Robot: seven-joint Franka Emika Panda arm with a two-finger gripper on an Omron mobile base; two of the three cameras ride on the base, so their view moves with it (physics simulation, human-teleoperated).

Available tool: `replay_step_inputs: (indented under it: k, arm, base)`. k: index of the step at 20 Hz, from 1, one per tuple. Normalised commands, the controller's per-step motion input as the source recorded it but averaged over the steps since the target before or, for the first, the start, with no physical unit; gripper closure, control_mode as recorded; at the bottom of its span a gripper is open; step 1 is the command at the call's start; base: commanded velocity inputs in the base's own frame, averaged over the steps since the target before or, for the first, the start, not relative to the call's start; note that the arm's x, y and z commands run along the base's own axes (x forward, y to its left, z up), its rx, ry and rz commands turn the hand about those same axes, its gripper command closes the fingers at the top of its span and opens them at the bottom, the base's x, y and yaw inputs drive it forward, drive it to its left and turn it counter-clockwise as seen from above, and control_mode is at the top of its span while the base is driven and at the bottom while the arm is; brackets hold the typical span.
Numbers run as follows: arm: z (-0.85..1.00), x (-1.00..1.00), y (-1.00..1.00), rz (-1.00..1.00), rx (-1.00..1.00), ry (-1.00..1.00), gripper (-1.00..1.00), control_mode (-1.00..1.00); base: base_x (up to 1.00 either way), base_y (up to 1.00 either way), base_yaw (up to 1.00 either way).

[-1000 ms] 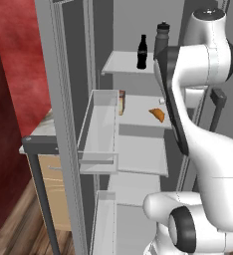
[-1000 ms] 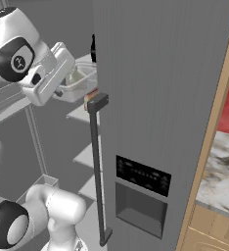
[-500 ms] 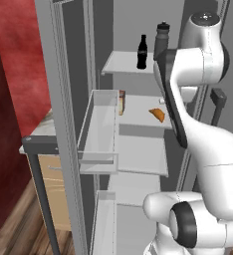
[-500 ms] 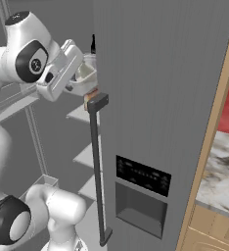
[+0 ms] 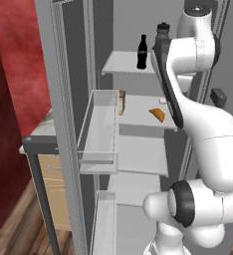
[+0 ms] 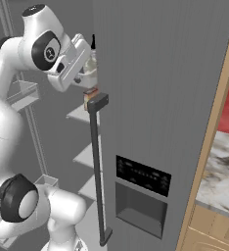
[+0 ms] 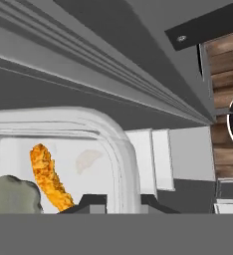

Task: Place the tupperware on the top shelf of the fridge. Make space for the tupperware among the existing items by rearranging them on the shelves if needed. Close the fridge door when finished.

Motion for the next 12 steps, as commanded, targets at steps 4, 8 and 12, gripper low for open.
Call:
replay_step_inputs:
  k: [4,8,12]
  arm:
    - [0.03,0.46,-0.05,0.00,0.00,0.06,1.00,-1.00]
    - [-0.01,0.42,-0.15,0.00,0.00,0.00,1.00,-1.00]
    - [-0.05,0.41,-0.19,0.00,0.00,0.00,1.00,-1.00]
  base:
    - [0.00,0.00,0.00]
    - [0.00,0.00,0.00]
    - [0.00,0.00,0.00]
